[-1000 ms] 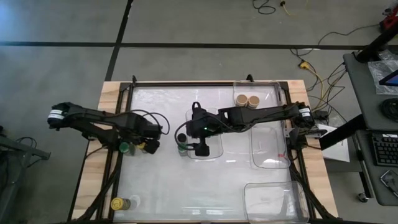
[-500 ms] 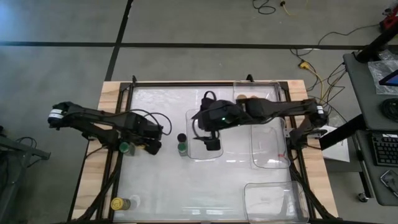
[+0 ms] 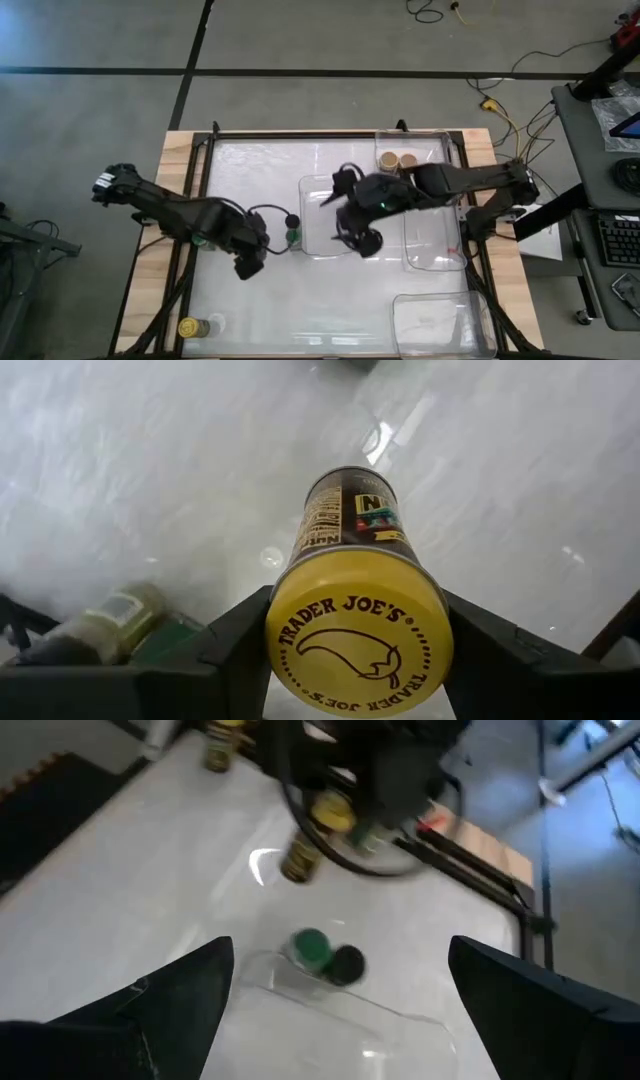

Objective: Sort spices by type
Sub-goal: Put the top yellow seasoning bottle into the middle left transparent bin, then put the yellow seasoning bottle into the middle left transparent bin

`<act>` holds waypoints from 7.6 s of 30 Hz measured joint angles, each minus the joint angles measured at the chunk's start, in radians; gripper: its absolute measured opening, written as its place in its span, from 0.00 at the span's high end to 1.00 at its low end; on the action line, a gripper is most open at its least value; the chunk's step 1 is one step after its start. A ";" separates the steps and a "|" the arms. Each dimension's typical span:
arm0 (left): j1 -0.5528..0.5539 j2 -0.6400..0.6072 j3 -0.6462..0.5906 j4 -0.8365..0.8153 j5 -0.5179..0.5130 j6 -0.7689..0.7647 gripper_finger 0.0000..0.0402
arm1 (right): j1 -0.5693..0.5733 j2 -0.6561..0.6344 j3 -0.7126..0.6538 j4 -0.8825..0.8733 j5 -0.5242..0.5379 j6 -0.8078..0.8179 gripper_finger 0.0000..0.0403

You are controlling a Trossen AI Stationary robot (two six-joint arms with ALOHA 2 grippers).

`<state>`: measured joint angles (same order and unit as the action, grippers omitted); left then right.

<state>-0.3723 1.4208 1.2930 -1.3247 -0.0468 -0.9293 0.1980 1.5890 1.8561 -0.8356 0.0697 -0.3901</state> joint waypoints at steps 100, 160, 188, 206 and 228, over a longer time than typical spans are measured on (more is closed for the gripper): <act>-0.242 -0.283 -0.157 0.130 -0.246 -0.007 0.19 | 0.083 0.615 0.166 0.347 0.145 0.598 0.10; -0.229 -0.387 0.018 0.338 -0.547 0.134 0.18 | -0.046 0.099 -0.492 0.506 0.108 0.483 0.45; -0.229 -0.420 0.005 0.344 -0.415 0.135 0.18 | -0.125 0.251 -0.521 0.646 -0.043 0.519 0.45; -0.229 -0.354 0.004 0.338 -0.410 0.112 0.19 | -0.110 0.251 -0.524 0.648 -0.052 0.509 0.32; -0.229 -0.385 0.004 0.192 -0.288 -0.077 0.19 | -0.087 0.214 -0.316 0.463 -0.052 0.445 0.12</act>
<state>-0.6010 1.0363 1.2972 -1.1328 -0.3351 -1.0064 0.1109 1.8027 1.5401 -0.3725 0.0180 0.0547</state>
